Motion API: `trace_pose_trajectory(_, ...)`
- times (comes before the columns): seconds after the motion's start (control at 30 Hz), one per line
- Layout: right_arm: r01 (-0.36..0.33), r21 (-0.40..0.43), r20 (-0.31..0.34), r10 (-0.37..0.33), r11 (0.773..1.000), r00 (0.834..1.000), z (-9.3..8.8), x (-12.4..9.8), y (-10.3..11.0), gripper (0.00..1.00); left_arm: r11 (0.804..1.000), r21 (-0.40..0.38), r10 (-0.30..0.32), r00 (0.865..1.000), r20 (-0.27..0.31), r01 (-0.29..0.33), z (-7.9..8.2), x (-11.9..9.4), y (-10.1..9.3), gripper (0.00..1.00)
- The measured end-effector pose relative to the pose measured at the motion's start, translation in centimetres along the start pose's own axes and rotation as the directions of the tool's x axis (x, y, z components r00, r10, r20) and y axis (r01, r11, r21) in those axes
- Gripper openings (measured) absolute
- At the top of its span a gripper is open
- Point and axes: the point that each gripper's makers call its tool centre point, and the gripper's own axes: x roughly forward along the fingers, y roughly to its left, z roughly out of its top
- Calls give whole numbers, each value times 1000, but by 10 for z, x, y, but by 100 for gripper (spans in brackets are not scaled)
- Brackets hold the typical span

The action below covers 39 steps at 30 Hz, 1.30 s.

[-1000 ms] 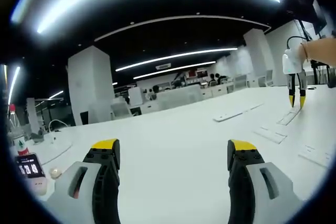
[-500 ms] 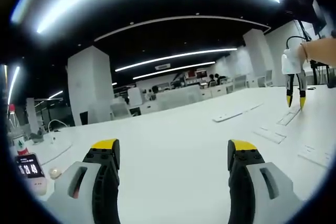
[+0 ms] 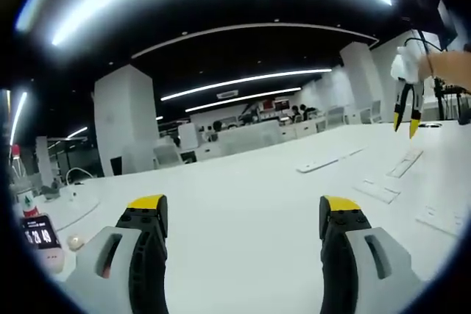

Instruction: Locate the socket holder cover, grip the socket holder cover, clip it into the socket holder slot.

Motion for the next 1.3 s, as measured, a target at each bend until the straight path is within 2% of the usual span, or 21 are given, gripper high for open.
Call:
trace_pose_trajectory(0.13,109,55,77,-113,993,991,2,-20,-15,34,1000,-6,7,1000,4,-7,0,-1,2,84)
trace_pose_trajectory(0.17,168,71,95,-174,983,980,2,-26,-24,34,1000,-7,9,1000,4,-9,0,-2,2,84)
trace_pose_trajectory(0.2,240,108,123,-253,965,960,1,-37,-34,33,1000,-7,10,1000,3,-10,0,-2,2,83)
trace_pose_trajectory(0.3,296,251,204,-350,922,914,1,-58,-46,32,1000,-11,3,1000,3,-3,-1,-2,0,83)
trace_pose_trajectory(0.4,368,348,210,-455,862,865,-10,-79,-56,31,1000,-8,2,1000,-2,-2,-2,-2,-1,83)
trace_pose_trajectory(0.47,410,366,219,-505,835,835,-14,-89,-61,31,1000,-5,4,1000,-4,-4,-3,-2,0,83)
trace_pose_trajectory(0.5,400,405,243,-518,822,820,-15,-94,-60,31,1000,-4,7,1000,-4,-7,-2,-2,1,83)
trace_pose_trajectory(0.6,374,479,277,-541,795,794,-19,-101,-60,31,1000,-5,16,1000,3,-16,-1,-4,4,83)
trace_pose_trajectory(0.67,361,519,277,-552,775,786,-25,-101,-60,31,1000,-6,21,1000,4,-20,-1,-4,5,83)
trace_pose_trajectory(0.73,362,533,273,-560,765,782,-32,-98,-57,31,1000,-6,23,1000,5,-23,0,-4,5,83)
trace_pose_trajectory(0.8,375,550,268,-584,746,766,-37,-96,-55,30,1000,-7,23,1000,6,-23,0,-3,6,83)
trace_pose_trajectory(0.87,385,597,258,-623,704,738,-45,-94,-51,29,1000,-10,20,1000,8,-19,0,-3,5,83)
trace_pose_trajectory(0.9,386,613,257,-636,689,727,-48,-94,-49,29,1000,-11,18,1000,8,-18,0,-3,5,83)
trace_pose_trajectory(0.93,376,628,262,-639,682,723,-50,-93,-47,28,1000,-11,18,1000,7,-18,0,-2,5,83)
trace_pose_trajectory(0.97,356,660,273,-653,662,707,-53,-91,-45,27,1000,-11,18,1000,6,-18,0,-2,5,83)
trace_pose_trajectory(1.07,370,675,265,-678,639,686,-63,-88,-37,21,1000,-15,17,1000,7,-17,-1,-2,6,83)
trace_pose_trajectory(1.1,405,668,251,-701,624,668,-69,-91,-37,18,1000,-15,17,1000,6,-17,-1,-1,6,83)
trace_pose_trajectory(1.13,429,685,233,-735,589,637,-76,-95,-39,14,1000,-15,16,1000,5,-16,-1,-2,5,83)
trace_pose_trajectory(1.2,412,713,235,-748,567,621,-85,-96,-37,10,1000,-14,18,1000,4,-18,-2,-2,6,83)
trace_pose_trajectory(1.23,402,736,232,-761,545,606,-90,-95,-35,9,1000,-13,18,1000,3,-18,-2,-2,6,83)
trace_pose_trajectory(1.3,391,743,223,-752,543,620,-100,-90,-32,7,1000,-12,18,1000,3,-18,-2,-2,5,83)
